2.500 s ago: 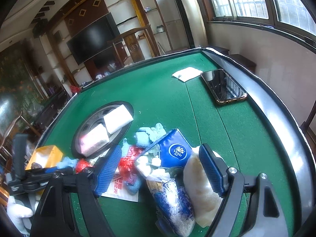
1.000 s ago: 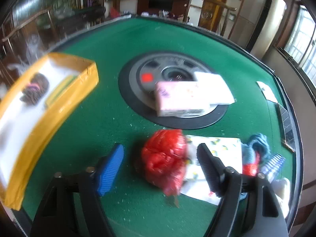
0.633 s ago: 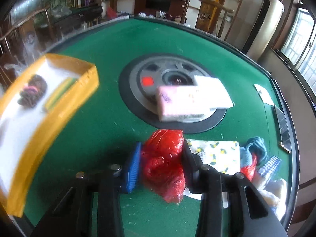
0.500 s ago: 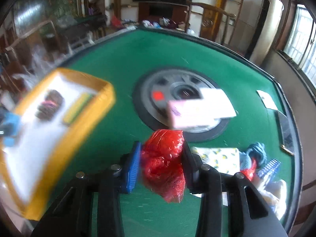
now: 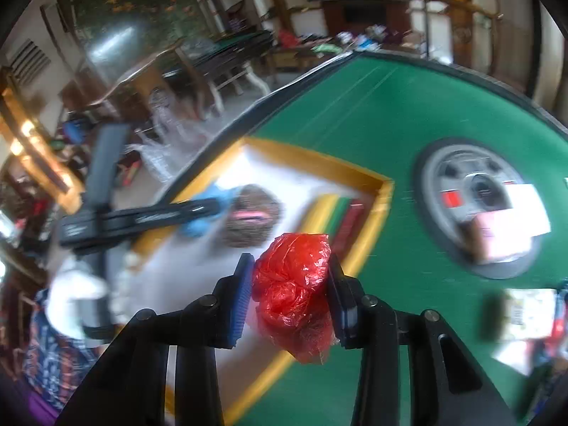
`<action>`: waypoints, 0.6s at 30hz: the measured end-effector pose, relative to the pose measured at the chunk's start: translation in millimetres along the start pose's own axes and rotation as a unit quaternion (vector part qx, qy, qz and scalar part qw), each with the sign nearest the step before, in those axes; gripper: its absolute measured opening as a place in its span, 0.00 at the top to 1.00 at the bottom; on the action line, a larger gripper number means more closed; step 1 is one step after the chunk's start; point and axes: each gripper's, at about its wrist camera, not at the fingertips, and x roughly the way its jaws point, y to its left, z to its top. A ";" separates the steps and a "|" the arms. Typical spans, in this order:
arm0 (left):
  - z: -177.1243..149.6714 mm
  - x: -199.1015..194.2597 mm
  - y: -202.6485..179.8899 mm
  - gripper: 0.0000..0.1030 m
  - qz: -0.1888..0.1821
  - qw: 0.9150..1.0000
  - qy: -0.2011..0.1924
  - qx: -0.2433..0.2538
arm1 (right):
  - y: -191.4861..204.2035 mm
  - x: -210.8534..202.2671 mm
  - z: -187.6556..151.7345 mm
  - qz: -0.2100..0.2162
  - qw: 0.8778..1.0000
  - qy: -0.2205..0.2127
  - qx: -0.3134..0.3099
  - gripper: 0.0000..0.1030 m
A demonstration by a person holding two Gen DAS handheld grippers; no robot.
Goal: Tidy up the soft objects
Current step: 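Carry cloth and red bag into the box and open both tools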
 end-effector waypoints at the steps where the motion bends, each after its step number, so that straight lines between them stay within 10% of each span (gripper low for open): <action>1: 4.2 3.1 -0.6 0.69 0.009 1.000 -0.002 0.003 | 4.7 7.5 1.1 0.006 1.000 0.006 -0.002 0.65; 18: 15.4 -3.6 8.2 0.54 -0.033 0.998 -0.027 -0.036 | 25.5 99.2 12.2 0.011 0.996 0.085 -0.006 0.65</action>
